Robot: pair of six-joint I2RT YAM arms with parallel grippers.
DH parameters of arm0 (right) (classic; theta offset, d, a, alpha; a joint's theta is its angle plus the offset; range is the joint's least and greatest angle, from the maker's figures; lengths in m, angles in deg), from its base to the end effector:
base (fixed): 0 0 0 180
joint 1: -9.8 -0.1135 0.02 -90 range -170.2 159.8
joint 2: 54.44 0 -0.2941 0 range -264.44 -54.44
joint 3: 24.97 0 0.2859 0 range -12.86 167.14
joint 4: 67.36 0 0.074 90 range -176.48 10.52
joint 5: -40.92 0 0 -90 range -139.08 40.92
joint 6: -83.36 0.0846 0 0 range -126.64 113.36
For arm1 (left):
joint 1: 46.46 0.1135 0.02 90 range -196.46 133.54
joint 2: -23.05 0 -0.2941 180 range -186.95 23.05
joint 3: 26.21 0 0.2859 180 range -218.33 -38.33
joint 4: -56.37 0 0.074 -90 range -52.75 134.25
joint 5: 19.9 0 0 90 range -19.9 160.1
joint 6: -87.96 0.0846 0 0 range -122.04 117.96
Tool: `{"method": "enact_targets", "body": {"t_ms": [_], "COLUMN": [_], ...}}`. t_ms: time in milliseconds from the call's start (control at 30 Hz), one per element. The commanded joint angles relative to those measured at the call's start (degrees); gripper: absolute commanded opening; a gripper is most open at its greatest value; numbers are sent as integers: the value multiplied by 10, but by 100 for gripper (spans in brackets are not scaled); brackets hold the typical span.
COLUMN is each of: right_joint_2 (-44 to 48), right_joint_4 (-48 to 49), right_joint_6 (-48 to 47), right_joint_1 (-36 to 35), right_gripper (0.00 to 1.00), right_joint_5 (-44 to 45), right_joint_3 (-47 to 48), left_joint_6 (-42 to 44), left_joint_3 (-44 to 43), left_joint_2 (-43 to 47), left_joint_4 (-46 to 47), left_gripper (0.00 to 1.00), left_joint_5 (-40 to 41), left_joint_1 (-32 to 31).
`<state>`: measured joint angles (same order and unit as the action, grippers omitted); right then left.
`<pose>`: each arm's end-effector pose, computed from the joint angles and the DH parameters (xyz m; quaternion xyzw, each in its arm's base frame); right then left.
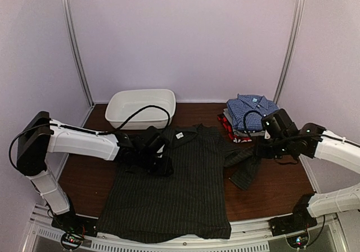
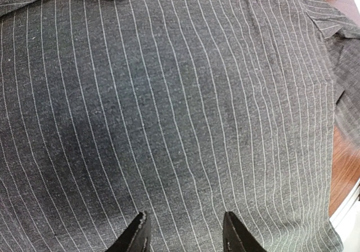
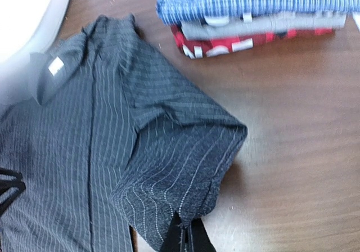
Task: Fold and stack the long sleeve shirts
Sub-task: Adjust the sleeve at the center of the board.
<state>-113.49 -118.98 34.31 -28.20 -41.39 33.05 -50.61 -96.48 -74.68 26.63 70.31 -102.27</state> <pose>0.2043 0.1452 0.2351 0.0458 0.9444 0.1541 0.2870 0.2246 -0.3300 0.1398 0.0601 0.9574 -0.2220 0.1745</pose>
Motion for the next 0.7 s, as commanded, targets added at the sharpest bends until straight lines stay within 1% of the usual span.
{"method": "enact_targets", "body": {"t_ms": [0,100,133,167,300,367,433,533,667], "right_joint_2": [-60,-110,-126,-142,-228,-275,-308,-310,-249], "right_joint_4": [-32,-39,-29,-14,68,105,124,148,155], "right_joint_6": [-55,-67,-69,-70,-66,-63,-60,-50,-37], "right_joint_1": [-17,-60,-76,-90,-155,-187,-213,-223,-221], "right_gripper": [0,0,0,2,14,21,31,44,57], "right_joint_5": [80,125,128,124,69,35,26,16,40], "right_joint_3": [85,119,123,125,125,135,148,140,104], "left_joint_6": [-5,-3,-3,-3,-1,-2,-4,-4,-1], "left_joint_3": [-10,-15,-14,-14,-14,-14,-11,-6,0], "left_joint_2": [1,12,16,20,23,23,23,26,29], "left_joint_4": [8,-4,-7,-9,-16,-17,-16,-13,-8], "left_gripper": [45,45,45,45,45,45,45,45,45], "left_joint_5": [4,13,18,20,23,23,23,24,29], "left_joint_1": [3,3,3,3,4,4,4,4,4]}}
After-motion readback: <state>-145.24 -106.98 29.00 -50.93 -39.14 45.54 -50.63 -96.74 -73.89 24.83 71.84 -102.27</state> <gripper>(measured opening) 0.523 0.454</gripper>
